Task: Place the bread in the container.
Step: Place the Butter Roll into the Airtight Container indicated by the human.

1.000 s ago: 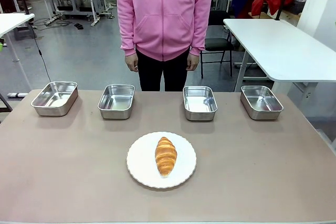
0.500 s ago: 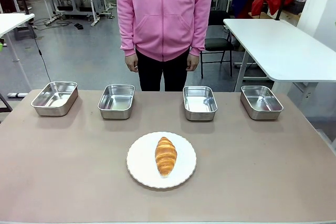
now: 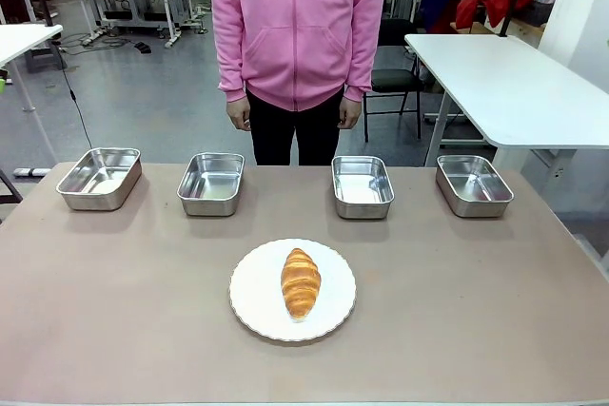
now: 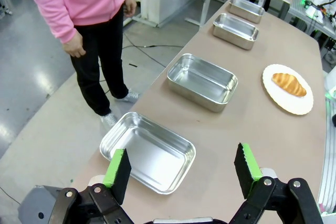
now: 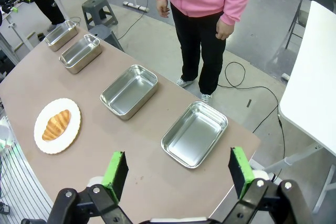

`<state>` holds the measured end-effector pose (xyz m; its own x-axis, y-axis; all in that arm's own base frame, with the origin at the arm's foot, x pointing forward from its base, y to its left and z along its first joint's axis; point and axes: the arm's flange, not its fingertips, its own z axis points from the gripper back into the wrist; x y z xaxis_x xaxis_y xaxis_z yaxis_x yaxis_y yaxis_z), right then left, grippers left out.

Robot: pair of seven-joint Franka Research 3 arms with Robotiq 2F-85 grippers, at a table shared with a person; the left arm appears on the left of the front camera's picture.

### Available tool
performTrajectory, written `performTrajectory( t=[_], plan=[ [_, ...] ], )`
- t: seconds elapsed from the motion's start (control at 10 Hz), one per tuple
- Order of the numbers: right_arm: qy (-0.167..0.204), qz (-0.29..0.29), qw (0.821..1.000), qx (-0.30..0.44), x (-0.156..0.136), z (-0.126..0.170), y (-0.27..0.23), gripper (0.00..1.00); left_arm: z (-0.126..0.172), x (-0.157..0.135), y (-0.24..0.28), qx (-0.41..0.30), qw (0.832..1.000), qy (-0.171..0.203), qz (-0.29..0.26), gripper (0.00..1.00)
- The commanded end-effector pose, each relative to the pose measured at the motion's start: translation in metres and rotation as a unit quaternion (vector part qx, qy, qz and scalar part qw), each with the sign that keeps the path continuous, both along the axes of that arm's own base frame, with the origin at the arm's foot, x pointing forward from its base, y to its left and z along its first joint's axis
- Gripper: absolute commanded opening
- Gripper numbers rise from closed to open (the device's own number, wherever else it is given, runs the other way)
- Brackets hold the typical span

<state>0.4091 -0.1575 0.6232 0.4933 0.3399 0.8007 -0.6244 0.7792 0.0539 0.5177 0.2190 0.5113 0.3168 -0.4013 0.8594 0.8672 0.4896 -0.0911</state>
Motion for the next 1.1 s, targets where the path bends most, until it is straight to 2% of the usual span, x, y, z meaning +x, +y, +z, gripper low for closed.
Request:
performTrajectory(
  t=[0.0, 1.0],
  plan=[
    [-0.012, 0.007, 1.0, 0.004, 0.0021, 0.0011, -0.0001, 1.0, 0.0008, -0.0017, -0.0009, 0.002, 1.0, -0.006, -0.005, 1.0],
    [-0.012, 0.007, 1.0, 0.004, 0.0021, 0.0011, -0.0001, 1.0, 0.0008, -0.0017, -0.0009, 0.002, 1.0, -0.006, -0.005, 1.0]
  ],
)
